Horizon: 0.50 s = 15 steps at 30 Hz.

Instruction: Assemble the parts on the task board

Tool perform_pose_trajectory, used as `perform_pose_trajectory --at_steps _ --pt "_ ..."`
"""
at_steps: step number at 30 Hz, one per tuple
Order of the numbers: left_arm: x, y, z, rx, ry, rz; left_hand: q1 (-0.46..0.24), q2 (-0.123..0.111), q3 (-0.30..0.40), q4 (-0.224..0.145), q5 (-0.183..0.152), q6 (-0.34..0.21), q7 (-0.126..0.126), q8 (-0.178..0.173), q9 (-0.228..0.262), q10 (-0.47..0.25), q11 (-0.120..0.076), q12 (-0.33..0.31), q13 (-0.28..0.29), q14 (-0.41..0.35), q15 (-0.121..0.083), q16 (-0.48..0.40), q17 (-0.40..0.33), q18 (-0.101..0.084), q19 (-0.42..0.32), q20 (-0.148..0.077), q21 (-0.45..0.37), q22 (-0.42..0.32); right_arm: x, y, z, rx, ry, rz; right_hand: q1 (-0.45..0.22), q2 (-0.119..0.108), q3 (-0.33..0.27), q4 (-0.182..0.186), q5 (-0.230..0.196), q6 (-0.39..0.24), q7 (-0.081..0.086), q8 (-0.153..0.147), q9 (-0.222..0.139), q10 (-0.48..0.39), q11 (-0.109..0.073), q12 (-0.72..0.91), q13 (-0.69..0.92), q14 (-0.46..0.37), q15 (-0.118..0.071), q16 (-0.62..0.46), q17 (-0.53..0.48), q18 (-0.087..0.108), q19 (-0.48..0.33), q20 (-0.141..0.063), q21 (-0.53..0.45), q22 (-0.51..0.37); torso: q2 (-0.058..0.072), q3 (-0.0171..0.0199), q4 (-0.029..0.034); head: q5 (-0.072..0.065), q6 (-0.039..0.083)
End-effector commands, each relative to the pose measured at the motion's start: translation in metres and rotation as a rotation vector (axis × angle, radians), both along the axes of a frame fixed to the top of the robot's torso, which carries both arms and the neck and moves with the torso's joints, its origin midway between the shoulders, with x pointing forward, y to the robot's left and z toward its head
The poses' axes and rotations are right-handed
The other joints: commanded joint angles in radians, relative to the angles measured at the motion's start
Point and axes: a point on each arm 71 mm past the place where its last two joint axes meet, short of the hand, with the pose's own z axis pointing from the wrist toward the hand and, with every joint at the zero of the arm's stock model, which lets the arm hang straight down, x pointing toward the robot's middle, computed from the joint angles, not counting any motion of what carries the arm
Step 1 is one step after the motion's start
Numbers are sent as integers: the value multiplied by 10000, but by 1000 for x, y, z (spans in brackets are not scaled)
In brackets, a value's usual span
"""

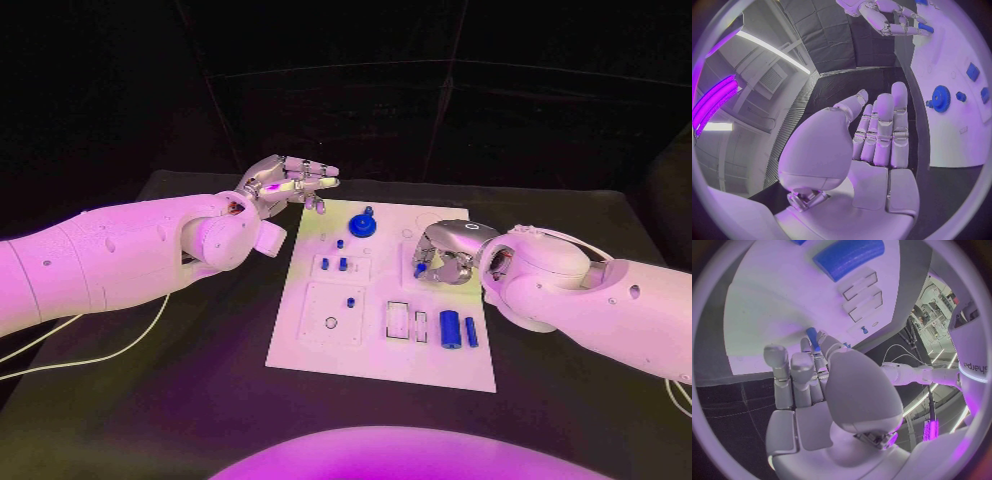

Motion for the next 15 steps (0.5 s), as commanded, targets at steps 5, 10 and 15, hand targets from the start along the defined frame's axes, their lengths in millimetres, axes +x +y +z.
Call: perform_pose_trajectory --at_steps 5,10,15 --pt "0 -1 2 -73 -60 -93 65 17 -47 -32 42 -48 9 64 7 -56 -22 40 10 -72 -5 0 -13 132 -67 23 -69 -9 0 2 2 124 -222 99 35 41 296 33 42 241 -85 4 -6 286 -57 -43 13 110 -75 260 318 -189 251 -53 231 372 5 2 -2 12 -15" --pt "0 -1 1 -72 -56 -95 65 17 -47 -32 42 -48 9 64 7 -56 -22 40 10 -72 -5 0 -13 132 -67 23 -69 -9 1 0 4 328 -455 -119 354 193 832 -162 -171 525 -167 48 11 623 -155 -56 38 188 -166 555 686 -274 518 -141 544 894 1 3 -14 9 -27" --pt "1 0 1 -58 -58 -68 65 17 -47 -32 42 -48 9 64 7 -56 -22 40 10 -72 -5 0 -13 132 -67 23 -69 -9 0 -2 8 698 -784 -313 388 147 1162 -282 -207 636 -177 30 6 760 -179 -106 45 195 -177 646 764 -321 643 -168 724 1170 -1 12 -4 -1 -28"
